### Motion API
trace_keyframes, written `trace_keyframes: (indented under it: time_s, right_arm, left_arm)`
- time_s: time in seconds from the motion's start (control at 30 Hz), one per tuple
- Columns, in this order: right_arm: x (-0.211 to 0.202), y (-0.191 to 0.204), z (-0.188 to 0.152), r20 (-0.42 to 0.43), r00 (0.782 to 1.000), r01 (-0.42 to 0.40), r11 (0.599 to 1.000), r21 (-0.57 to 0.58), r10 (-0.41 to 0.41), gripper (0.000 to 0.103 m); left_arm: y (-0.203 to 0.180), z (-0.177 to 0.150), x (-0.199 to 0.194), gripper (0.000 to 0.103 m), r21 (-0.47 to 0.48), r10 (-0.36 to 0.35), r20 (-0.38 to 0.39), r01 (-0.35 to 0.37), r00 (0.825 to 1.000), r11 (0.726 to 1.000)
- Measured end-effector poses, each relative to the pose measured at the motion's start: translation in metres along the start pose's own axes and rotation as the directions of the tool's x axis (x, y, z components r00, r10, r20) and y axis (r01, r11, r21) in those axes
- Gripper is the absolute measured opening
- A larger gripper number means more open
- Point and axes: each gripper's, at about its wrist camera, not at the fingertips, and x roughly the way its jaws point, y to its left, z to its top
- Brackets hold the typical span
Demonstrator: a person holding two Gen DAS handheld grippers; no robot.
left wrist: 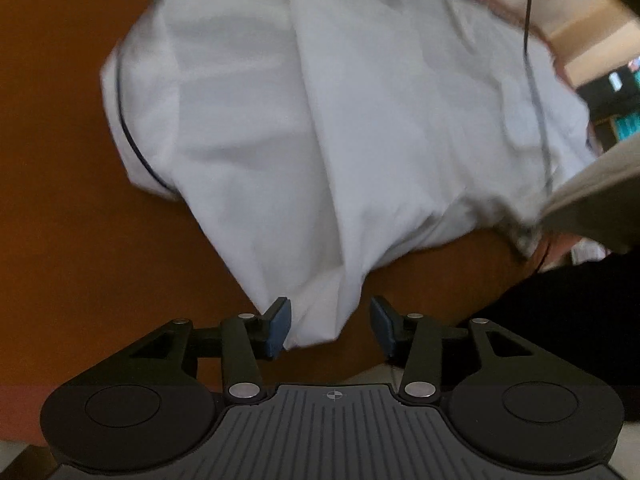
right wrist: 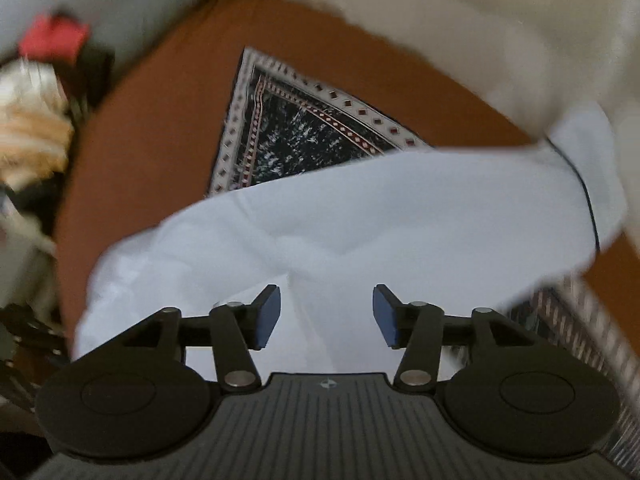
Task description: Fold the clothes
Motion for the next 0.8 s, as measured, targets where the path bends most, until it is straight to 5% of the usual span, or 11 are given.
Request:
trace_keyframes:
  time_s: [0.17,0.37,0.67,0.7,0.73,0.8]
  right_arm:
    - [-0.005,-0.001,-0.071,0.039,0.993,-0.119,0.975,0.186,0.113,0.057]
    - [0.003,0.038,-0.156,0.056,0.961,-0.277,0.917,0.286,0.272,0.058]
    - [0.028,0.093,-0.237,0.012,0.922,-0.37,0.868,0.331,0.388,0.058]
    - [0.033,0.096,-0.24,0.016,0.919,-0.377,0.863,0.337,0.395,0.056]
    - [0.038,0.099,-0.243,0.016,0.914,-0.386,0.857,0.342,0.405,0.054]
    - [0.044,0.101,-0.242,0.0,0.901,-0.407,0.843,0.352,0.435,0.013]
  left_arm:
    - [-0.005,0.036,0.005,0.062,0.009,-0.049,0.085,0.049,0.995,0.999]
    - [-0.003,0.045,0.031,0.063,0.012,-0.129,0.0,0.129,0.992,0.992]
    - [0.001,0.041,0.046,0.06,0.009,-0.166,-0.079,0.167,0.983,0.986]
    - [0.002,0.041,0.048,0.056,0.009,-0.174,-0.086,0.176,0.981,0.984]
    - [0.001,0.04,0.049,0.038,0.012,-0.187,-0.096,0.19,0.978,0.982]
    - [0.0,0.037,0.049,0.028,0.023,-0.215,-0.115,0.219,0.97,0.975]
